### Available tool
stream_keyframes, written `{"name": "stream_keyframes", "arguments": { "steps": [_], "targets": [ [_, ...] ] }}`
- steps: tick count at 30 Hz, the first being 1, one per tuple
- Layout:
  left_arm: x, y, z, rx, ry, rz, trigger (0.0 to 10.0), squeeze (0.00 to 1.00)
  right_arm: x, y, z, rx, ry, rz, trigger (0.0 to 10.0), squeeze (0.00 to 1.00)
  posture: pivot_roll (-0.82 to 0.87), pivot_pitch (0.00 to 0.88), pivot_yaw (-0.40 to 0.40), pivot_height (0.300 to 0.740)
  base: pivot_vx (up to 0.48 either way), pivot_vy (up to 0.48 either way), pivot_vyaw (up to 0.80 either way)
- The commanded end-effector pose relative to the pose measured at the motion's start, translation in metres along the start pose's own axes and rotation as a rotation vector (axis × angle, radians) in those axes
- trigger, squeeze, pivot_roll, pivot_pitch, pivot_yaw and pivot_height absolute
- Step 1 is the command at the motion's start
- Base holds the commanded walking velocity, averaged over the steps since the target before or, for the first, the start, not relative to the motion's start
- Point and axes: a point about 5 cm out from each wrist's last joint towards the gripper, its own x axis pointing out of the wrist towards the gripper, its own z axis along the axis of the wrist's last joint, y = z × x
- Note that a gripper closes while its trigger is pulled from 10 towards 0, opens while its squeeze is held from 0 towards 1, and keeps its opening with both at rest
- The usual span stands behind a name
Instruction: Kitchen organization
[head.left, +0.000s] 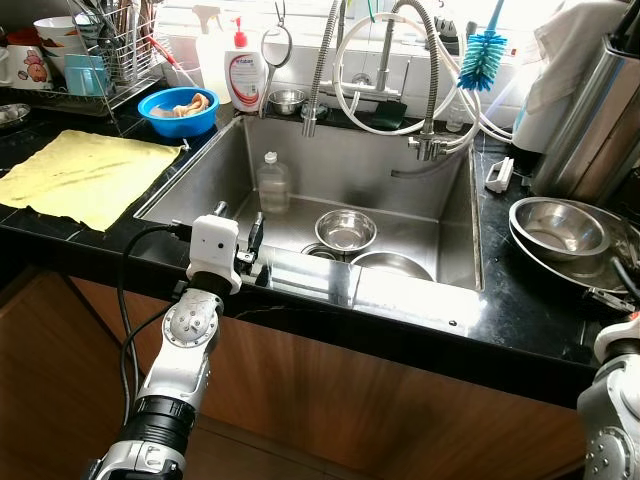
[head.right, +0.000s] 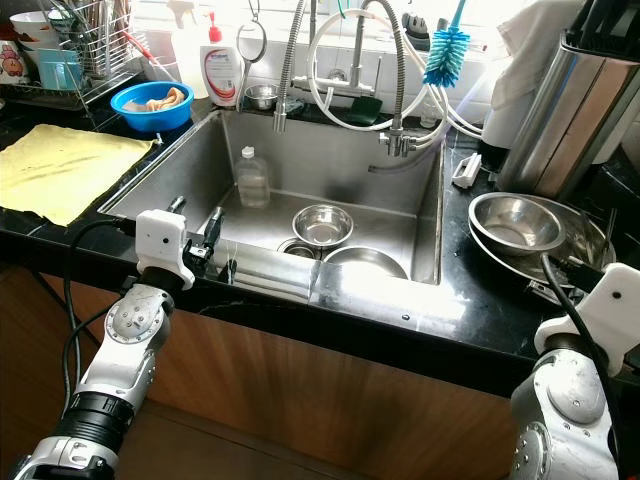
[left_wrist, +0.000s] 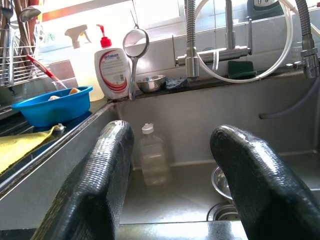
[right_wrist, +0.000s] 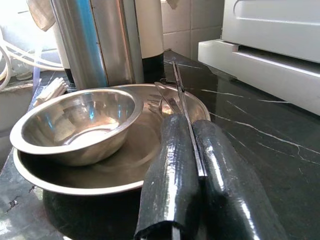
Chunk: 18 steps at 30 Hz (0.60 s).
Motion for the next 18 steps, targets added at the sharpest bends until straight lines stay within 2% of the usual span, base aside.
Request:
{"name": "stream_keyframes", "arguments": {
  "steps": [1, 2, 3, 8, 9, 11, 12, 13, 14, 15, 18],
  "targets": [
    [0.0023, -0.0017, 0.0039, 0.016, -0.019, -0.012, 10.0, 0.0, 0.0013, 0.0003, 0.0022, -0.006, -0.007, 0.001, 10.0, 0.19, -0.01, 0.0, -0.018, 0.74, 0.0, 0.0, 0.0],
    [0.0022, -0.0017, 0.0039, 0.016, -0.019, -0.012, 10.0, 0.0, 0.0014, 0.0003, 0.0023, -0.007, -0.008, 0.001, 10.0, 0.19, -0.01, 0.0, -0.018, 0.74, 0.0, 0.0, 0.0],
    [0.0022, -0.0018, 0.004, 0.016, -0.019, -0.012, 10.0, 0.0, 0.0016, 0.0007, 0.0024, -0.008, -0.008, 0.003, 10.0, 0.0, -0.01, 0.0, -0.018, 0.74, 0.0, 0.0, 0.0],
    [0.0022, -0.0024, 0.0037, 0.017, -0.016, -0.019, 10.0, 0.0, 0.0024, 0.0045, 0.0013, -0.002, 0.002, 0.031, 10.0, 0.0, -0.01, 0.0, -0.019, 0.74, 0.0, 0.0, 0.0],
    [0.0021, -0.0024, 0.0037, 0.017, -0.016, -0.019, 10.0, 0.0, 0.0023, 0.0052, 0.001, -0.005, 0.005, 0.034, 10.0, 0.16, -0.01, 0.0, -0.019, 0.74, 0.0, 0.0, 0.0],
    [0.002, -0.0024, 0.0035, 0.016, -0.015, -0.019, 10.0, 0.0, 0.0021, 0.0065, 0.0003, -0.004, 0.008, 0.043, 10.0, 1.0, -0.01, 0.0, -0.019, 0.74, 0.0, 0.0, 0.0],
    [0.0017, -0.0025, 0.0031, 0.016, -0.013, -0.02, 10.0, 0.0, 0.002, 0.0074, -0.0004, -0.012, 0.012, 0.046, 10.0, 0.89, -0.01, 0.0, -0.019, 0.74, 0.0, 0.0, 0.0],
    [0.0015, -0.0023, 0.0031, 0.016, -0.013, -0.02, 10.0, 0.0, 0.0018, 0.0075, -0.0004, -0.013, 0.013, 0.046, 10.0, 0.33, -0.01, 0.0, -0.019, 0.74, 0.0, 0.0, 0.0],
    [0.0014, -0.0022, 0.0032, 0.016, -0.013, -0.02, 10.0, 0.0, 0.0017, 0.0075, -0.0004, -0.013, 0.013, 0.046, 10.0, 0.33, -0.01, 0.0, -0.019, 0.74, 0.0, 0.0, 0.0],
    [0.0015, -0.0022, 0.0034, 0.016, -0.014, -0.021, 10.0, 0.0, 0.0018, 0.0082, -0.0003, -0.013, 0.013, 0.05, 10.0, 0.0, -0.01, 0.0, -0.019, 0.74, 0.0, 0.0, 0.0],
    [0.0013, -0.0027, 0.0032, 0.016, -0.014, -0.023, 10.0, 0.0, 0.0019, 0.0083, -0.0007, -0.013, 0.014, 0.053, 10.0, 0.0, -0.01, 0.0, -0.02, 0.74, 0.0, 0.0, 0.0]
  ]
}}
